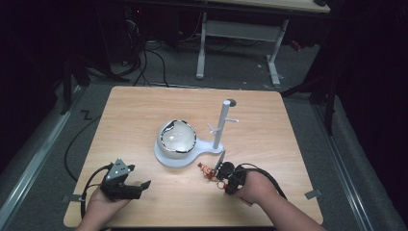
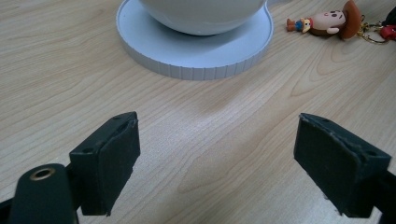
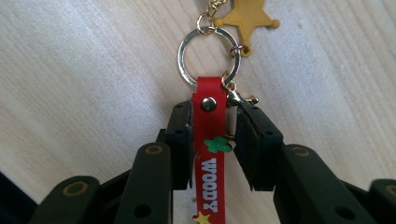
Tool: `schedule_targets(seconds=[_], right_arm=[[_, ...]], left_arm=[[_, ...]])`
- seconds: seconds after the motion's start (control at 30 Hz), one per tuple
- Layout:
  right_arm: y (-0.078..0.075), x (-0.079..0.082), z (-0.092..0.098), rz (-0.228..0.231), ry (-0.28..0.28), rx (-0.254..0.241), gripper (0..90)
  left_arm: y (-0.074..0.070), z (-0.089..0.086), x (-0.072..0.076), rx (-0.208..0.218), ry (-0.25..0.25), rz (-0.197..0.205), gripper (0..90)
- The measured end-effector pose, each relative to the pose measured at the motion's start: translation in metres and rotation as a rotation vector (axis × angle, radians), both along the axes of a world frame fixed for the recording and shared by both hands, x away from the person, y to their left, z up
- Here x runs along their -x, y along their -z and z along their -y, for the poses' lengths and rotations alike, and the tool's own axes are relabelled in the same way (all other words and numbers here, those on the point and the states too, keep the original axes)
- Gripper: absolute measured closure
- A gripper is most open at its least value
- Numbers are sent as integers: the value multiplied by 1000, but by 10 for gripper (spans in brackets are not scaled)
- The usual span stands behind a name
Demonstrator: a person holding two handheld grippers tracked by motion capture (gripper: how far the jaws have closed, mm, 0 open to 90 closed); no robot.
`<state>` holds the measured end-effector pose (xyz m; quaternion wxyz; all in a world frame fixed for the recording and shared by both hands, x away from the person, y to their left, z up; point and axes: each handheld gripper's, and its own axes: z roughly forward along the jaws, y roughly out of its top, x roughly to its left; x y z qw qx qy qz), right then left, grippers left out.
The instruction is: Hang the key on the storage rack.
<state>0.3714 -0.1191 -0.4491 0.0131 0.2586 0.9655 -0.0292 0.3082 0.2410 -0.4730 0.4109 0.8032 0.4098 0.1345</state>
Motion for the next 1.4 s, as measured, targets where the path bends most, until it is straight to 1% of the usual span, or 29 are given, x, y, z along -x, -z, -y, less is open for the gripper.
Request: schedule_targets(seconds=[0.07, 0.17, 0.2, 0.23, 0.27, 0.3, 0.33, 0.37, 0.4, 0.43, 0.53, 0.63, 0.73, 0.8, 0.83, 0.9, 0.97, 1.07, 1.13, 1.17, 1.2, 1.23, 1.27, 1.3, 1.33, 1.37, 1.4], right_arm=[[1, 1, -4, 13, -22, 18, 670], [1, 3, -7, 32, -36, 33, 671], [2, 4, -8, 39, -52, 41, 672], [2, 4, -8, 39, -52, 41, 672], [2, 5, -9, 49, -59, 43, 673], [2, 7, -11, 59, -67, 53, 696], [2, 7, -11, 59, -67, 53, 696], [2, 7, -12, 54, -72, 56, 726], [4, 9, -13, 54, -78, 62, 734], [4, 10, -14, 61, -85, 63, 737], [3, 10, -13, 58, -86, 66, 739], [4, 10, -13, 56, -84, 62, 731], [3, 7, -13, 28, -79, 57, 693], [4, 7, -13, 27, -84, 53, 692], [3, 6, -14, 23, -86, 60, 695], [3, 6, -14, 41, -101, 60, 730], [3, 5, -14, 46, -103, 56, 742], [3, 5, -14, 37, -102, 42, 745], [0, 5, -12, 34, -93, 24, 746], [0, 5, -12, 34, -93, 24, 746], [-9, 2, -9, 40, -71, -9, 746], [-9, 2, -9, 40, -71, -9, 746], [-20, 0, -5, 38, -42, -33, 746], [-24, -1, -4, 44, -39, -44, 746], [-24, -1, -4, 44, -39, -44, 746], [-37, -2, -1, 59, -27, -57, 746], [-37, -2, -1, 59, -27, -57, 746]], left_arm=[[0, 0, 0, -1, 1, 0, 152], [-1, 0, 0, 1, 3, 6, 152], [-1, 0, 0, 1, 3, 6, 152], [-1, 0, 0, 4, 1, 7, 152], [-1, -1, 0, 6, 1, 8, 152], [-1, -1, 0, 11, -1, 6, 152], [-1, -1, 0, 11, -1, 6, 152], [0, -1, 0, 8, 1, 4, 152], [0, -1, 0, 9, 2, 1, 152], [1, -1, 0, 11, 3, -2, 152], [1, -1, 0, 8, 1, -5, 153], [1, -1, 0, 9, -3, -6, 153], [2, -1, 0, 11, -6, -10, 154], [3, -1, 0, 9, -5, -13, 154], [3, 0, 0, 13, -7, -14, 154], [3, 0, 0, 5, 1, -15, 154], [3, 1, 1, 4, 1, -15, 155], [4, 0, 0, 5, -2, -16, 155], [4, -1, 0, 9, -5, -13, 155], [4, -1, 0, 9, -5, -13, 156], [4, -2, 0, 9, -6, -14, 156], [4, -2, 0, 11, -7, -15, 156], [4, -3, -1, 9, -6, -18, 156], [4, -2, 0, 8, -6, -18, 156], [4, -2, 0, 8, -6, -18, 156], [4, -2, 0, 8, -5, -18, 157], [4, -2, 0, 8, -4, -18, 157]])
